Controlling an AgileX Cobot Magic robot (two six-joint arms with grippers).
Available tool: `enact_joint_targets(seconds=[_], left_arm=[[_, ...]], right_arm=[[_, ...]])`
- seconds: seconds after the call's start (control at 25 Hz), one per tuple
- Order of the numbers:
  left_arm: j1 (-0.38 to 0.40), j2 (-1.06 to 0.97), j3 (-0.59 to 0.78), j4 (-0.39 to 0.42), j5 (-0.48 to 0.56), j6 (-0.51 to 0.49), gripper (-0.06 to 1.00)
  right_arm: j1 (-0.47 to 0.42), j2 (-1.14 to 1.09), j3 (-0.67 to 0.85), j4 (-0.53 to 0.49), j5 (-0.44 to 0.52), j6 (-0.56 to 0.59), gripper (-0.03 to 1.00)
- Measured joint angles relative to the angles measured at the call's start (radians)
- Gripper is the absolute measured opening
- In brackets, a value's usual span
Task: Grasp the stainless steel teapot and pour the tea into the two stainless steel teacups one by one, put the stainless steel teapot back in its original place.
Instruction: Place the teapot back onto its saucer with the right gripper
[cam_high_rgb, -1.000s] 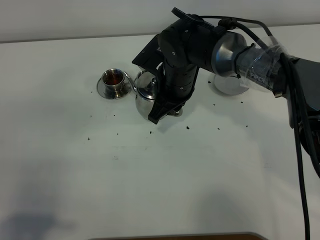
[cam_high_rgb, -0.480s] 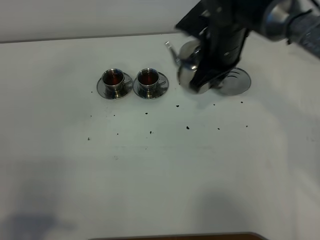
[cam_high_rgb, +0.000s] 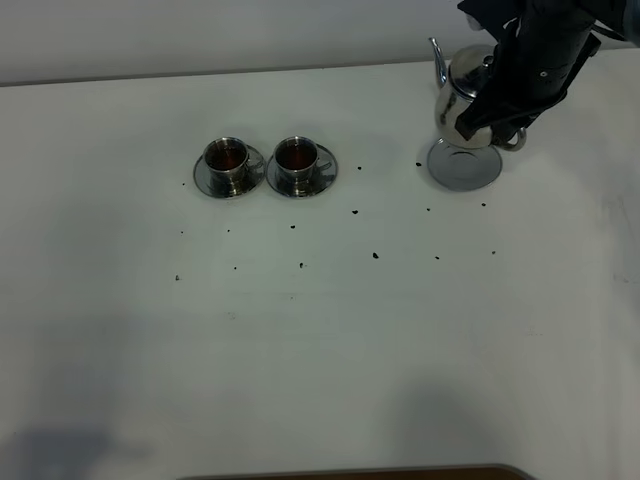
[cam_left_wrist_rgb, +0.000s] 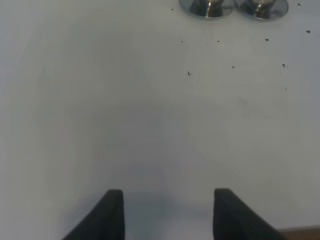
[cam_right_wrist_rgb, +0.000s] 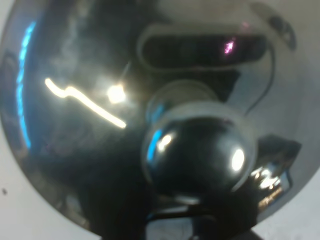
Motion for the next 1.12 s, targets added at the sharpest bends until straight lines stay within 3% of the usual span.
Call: enact_joint_targets(seconds=[0.48,1.12], left_arm=[[0.0,0.0,0.0,0.0,0.0,0.0,0.47],[0.0,0.0,0.0,0.0,0.0,0.0,0.47]], right_arm=[[-0.001,0.011,0.183,0.021,-0.233,0.0,0.19],[-0.009,0.045,0.186,-0.003,-0.262,0.036,0.19]])
